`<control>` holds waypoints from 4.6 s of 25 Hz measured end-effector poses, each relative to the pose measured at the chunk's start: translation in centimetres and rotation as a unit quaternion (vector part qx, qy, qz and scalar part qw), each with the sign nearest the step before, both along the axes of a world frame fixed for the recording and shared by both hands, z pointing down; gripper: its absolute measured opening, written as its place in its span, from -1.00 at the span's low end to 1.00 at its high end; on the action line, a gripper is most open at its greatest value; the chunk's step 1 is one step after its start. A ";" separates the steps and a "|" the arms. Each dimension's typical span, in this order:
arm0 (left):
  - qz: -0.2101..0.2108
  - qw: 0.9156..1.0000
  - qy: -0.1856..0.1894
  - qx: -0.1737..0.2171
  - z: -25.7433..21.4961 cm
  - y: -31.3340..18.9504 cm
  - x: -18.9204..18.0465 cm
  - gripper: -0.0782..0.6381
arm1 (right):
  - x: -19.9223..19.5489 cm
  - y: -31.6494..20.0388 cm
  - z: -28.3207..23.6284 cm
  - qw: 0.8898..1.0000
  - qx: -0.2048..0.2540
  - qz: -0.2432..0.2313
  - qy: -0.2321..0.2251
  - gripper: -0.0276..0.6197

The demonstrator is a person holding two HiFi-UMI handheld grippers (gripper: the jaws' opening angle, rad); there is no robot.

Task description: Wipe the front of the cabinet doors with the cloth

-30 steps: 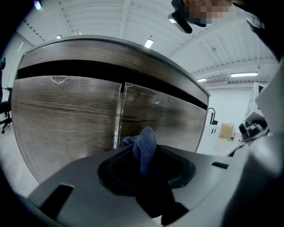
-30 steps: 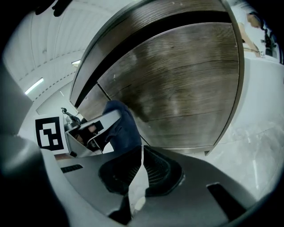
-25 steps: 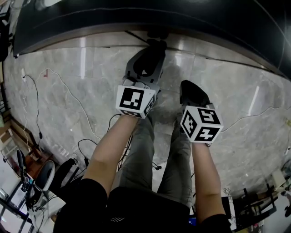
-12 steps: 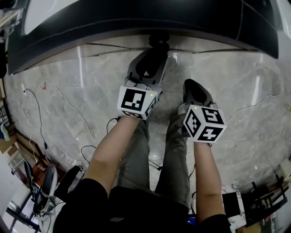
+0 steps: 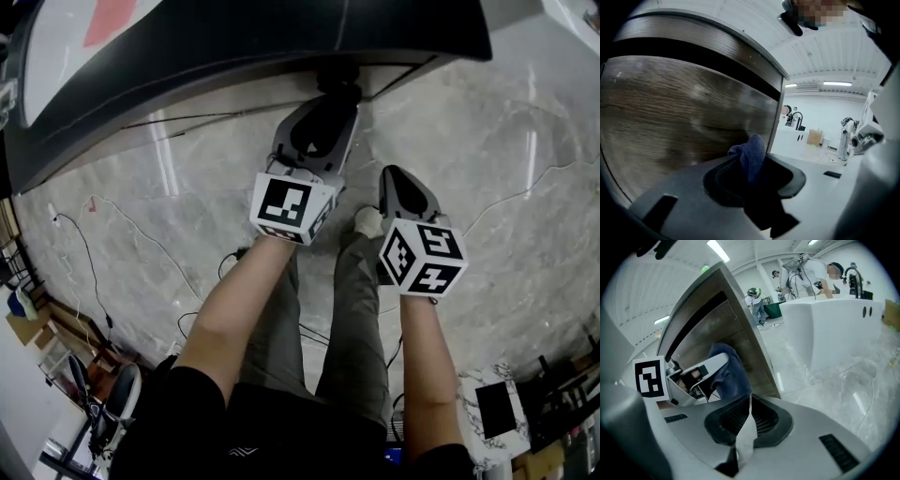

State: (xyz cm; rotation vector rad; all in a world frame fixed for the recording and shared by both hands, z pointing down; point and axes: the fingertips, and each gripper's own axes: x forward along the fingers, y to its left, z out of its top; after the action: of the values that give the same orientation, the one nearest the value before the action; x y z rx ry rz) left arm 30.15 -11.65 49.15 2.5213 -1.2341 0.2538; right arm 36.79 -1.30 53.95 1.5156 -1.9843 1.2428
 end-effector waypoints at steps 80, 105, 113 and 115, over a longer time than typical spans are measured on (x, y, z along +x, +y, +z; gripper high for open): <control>-0.061 0.997 -0.030 -0.043 8.5 -0.2 -5.9 -0.43 | -3.2 -2.1 4.7 0.998 0.006 -0.068 0.007 -0.80; 0.006 0.998 -0.006 -0.058 6.0 3.2 1.2 -0.43 | 2.1 0.3 3.4 1.000 0.001 -0.021 0.009 -0.80; 0.002 0.998 -0.004 -0.055 2.6 4.9 -3.8 -0.42 | -1.4 0.9 0.4 1.000 0.008 -0.018 0.010 -0.80; -0.006 0.999 0.003 -0.053 1.6 5.1 -5.4 -0.43 | -2.7 0.7 -0.2 1.000 0.013 -0.019 0.008 -0.80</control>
State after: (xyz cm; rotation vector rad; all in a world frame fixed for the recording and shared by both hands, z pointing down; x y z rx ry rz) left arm 24.70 -6.57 50.78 2.4217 -1.2011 0.3010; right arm 34.10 -0.57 53.75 1.4887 -2.0153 1.1908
